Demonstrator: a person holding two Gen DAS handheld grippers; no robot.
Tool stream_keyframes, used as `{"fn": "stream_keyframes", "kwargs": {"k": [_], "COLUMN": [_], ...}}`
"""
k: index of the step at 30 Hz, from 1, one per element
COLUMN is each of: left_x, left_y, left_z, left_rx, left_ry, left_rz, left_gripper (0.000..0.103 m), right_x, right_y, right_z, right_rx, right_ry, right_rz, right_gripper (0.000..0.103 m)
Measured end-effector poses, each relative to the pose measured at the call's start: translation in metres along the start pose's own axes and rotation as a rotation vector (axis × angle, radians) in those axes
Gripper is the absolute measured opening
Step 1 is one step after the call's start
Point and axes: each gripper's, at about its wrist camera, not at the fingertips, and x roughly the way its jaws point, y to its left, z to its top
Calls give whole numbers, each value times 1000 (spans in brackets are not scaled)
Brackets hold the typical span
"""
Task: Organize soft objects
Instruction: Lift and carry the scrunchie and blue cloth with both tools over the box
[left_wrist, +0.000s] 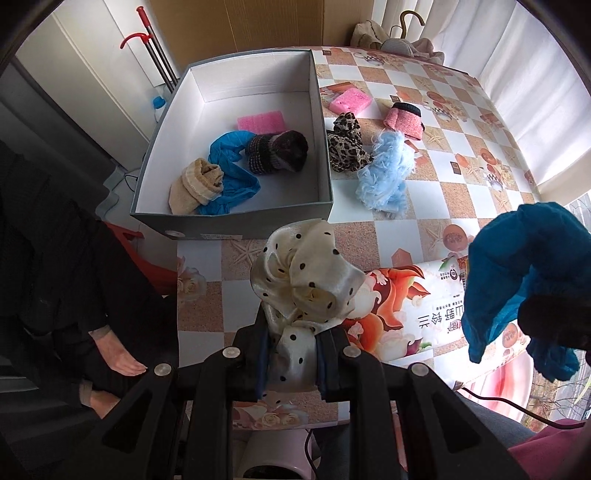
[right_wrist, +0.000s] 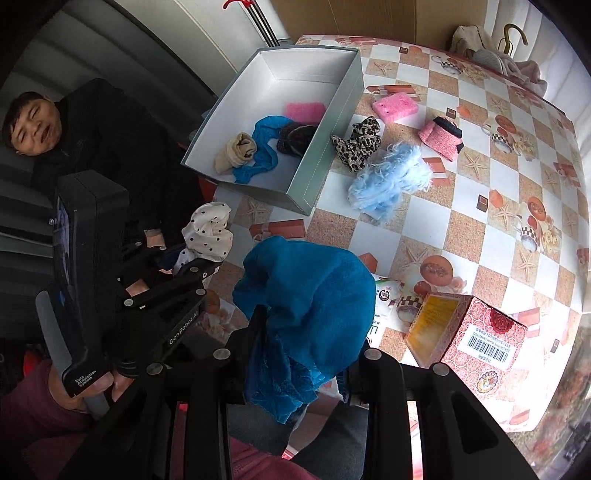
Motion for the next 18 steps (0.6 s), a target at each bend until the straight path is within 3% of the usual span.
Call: {"fn": "stream_keyframes", "kwargs": {"k": [18], "left_x": [4], "left_y": [14], "left_z": [4], "left_rx": [-33], "left_ry": [3], "left_rz": [-21], "left_gripper": [22], "right_x": [9], "right_y": [10], "right_z": [16], "right_rx": [-22], "right_ry": [18], "right_rz": [-6], "right_gripper": [34]}}
